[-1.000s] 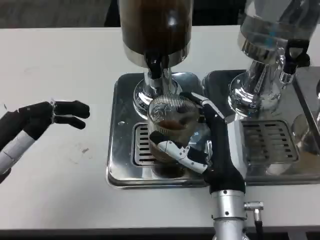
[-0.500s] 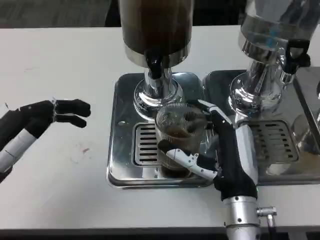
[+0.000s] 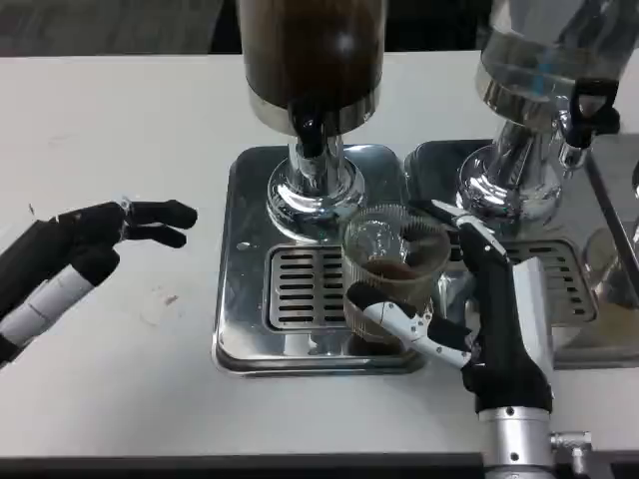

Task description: Grasp the cup under the faucet to collect the drink, then remove the cup.

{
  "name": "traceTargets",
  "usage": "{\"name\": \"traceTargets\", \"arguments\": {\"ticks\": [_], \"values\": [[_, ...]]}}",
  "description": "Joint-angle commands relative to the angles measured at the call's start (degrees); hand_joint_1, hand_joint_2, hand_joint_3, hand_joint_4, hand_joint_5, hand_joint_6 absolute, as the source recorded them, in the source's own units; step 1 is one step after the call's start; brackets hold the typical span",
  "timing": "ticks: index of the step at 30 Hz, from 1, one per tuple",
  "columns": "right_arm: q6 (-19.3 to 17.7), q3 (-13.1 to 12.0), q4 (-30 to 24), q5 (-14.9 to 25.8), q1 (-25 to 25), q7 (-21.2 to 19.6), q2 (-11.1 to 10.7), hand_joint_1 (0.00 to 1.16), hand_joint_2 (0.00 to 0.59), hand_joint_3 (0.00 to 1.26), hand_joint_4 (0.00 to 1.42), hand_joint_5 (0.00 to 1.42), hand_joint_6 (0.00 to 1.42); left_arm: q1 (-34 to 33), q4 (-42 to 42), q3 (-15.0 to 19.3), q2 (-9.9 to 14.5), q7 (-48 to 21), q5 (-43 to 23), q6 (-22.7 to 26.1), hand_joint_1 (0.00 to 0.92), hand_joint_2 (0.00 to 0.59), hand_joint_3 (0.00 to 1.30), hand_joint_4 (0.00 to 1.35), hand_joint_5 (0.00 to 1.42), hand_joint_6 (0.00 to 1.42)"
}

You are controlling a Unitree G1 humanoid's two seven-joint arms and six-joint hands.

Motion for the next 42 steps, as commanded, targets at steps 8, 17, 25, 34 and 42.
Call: {"name": "traceTargets", "arguments": {"ticks": [8, 17, 25, 34, 42], "values": [[1.53, -3.33, -14.45, 2.92, 7.31, 5.58, -0.99, 0.96, 0.125, 0.67, 0.85, 1.02, 1.4, 2.62, -4.93, -1.05, 1.17, 1.56, 3.99, -6.56, 0.0, 0.057, 0.33, 0.2, 0.25, 0.16], [2.57, -4.5, -20.88, 4.25, 10.72, 8.73, -0.94, 0.98, 0.116, 0.7, 0.87, 1.03, 1.4, 3.95, -7.59, -1.34, 2.62, 2.09, 6.41, -10.02, 0.0, 0.049, 0.24, 0.09, 0.12, 0.13], [3.45, -5.76, -25.54, 5.63, 13.18, 11.37, -1.17, 0.98, 0.115, 0.71, 0.88, 1.03, 1.4, 5.81, -9.84, -1.21, 5.45, 4.38, 11.43, -17.21, 0.0, 0.034, 0.2, 0.03, 0.06, 0.11], [4.41, -7.17, -30.5, 7.24, 15.79, 14.12, -1.24, 0.98, 0.114, 0.72, 0.88, 1.04, 1.4, 6.67, -10.32, -2.31, 9.34, 4.5, 12.08, -23.13, 0.0, 0.022, 0.18, 0.0, 0.0, 0.07], [4.62, -8.17, -34.07, 7.9, 17.69, 15.81, -1.08, 0.98, 0.111, 0.73, 0.89, 1.04, 1.42, 7.29, -11.76, -4.82, 12.24, 4.29, 11.72, -26.72, 0.0, 0.021, 0.17, 0.0, 0.0, 0.06]]}}
